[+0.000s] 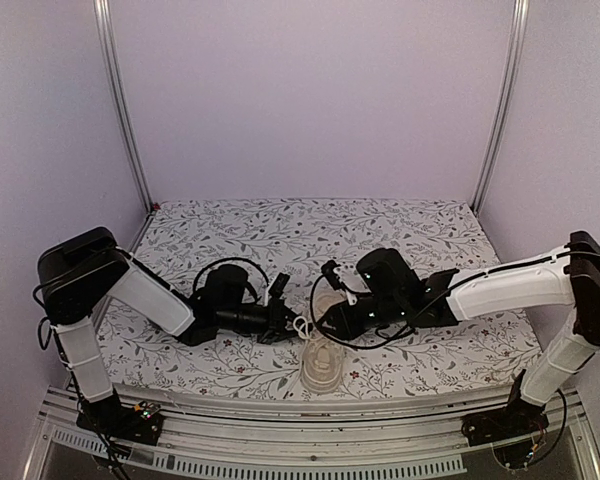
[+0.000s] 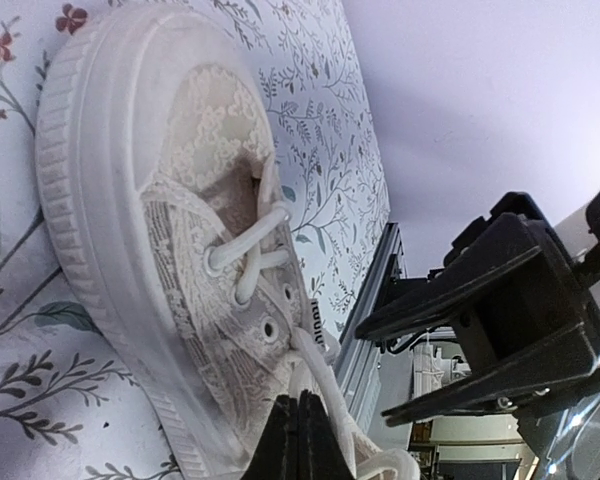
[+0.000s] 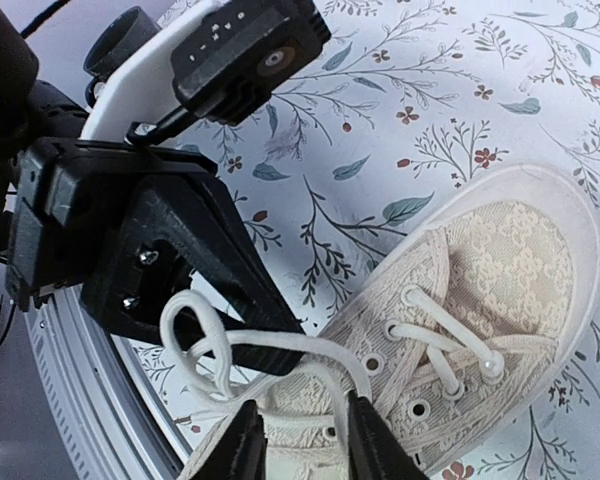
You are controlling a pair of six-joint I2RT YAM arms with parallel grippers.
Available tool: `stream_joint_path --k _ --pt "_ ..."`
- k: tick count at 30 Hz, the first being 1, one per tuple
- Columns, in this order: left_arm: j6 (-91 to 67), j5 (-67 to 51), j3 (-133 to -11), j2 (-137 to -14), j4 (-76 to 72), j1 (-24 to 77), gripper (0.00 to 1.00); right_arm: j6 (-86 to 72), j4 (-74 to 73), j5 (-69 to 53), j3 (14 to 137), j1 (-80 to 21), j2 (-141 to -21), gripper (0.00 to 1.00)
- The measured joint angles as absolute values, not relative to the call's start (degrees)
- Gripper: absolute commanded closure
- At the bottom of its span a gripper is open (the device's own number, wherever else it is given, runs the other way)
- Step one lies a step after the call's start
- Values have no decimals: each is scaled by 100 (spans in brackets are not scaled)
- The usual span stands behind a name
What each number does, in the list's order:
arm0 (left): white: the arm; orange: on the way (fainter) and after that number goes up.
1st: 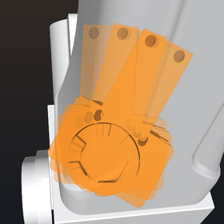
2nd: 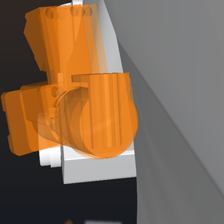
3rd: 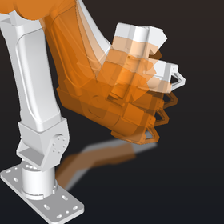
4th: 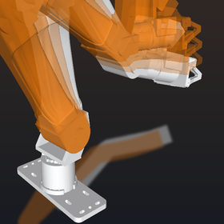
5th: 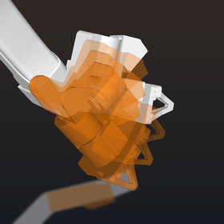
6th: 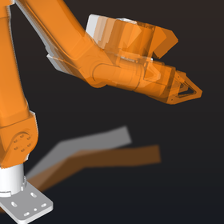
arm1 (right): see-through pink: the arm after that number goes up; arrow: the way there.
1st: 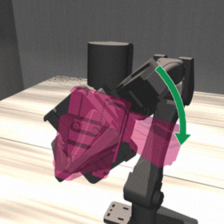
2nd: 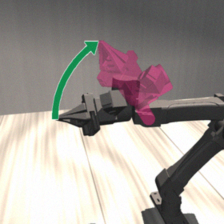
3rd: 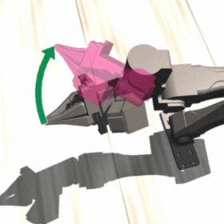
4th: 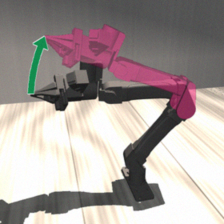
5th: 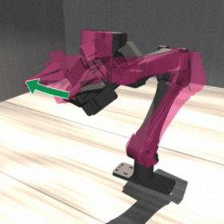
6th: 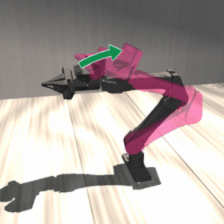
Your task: Tie the shoes
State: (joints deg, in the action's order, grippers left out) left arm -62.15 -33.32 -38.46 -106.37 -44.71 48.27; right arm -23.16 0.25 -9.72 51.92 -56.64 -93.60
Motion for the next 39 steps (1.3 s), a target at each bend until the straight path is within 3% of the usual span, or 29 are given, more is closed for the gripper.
stream_joint_path --k 7,13,19,27,39 --pt "-6191 -3242 -3844 -10634 -4327 4825 100 -2217 -14 -902 5011 -5664 -8829 50" --pt "-6154 -3236 -3830 -10571 -4252 4821 100 -2067 32 -923 5164 -5664 -8914 46" --pt "-6132 -3280 -3765 -10462 -4320 4794 86 -2025 204 -1037 5559 -5664 -9421 45" --pt "-6226 -3559 -3750 -10501 -4696 4772 83 -2123 268 -1041 5391 -5583 -9397 46" --pt "-6283 -3863 -3776 -10796 -4921 4772 81 -2274 202 -1122 4523 -5452 -8908 64"
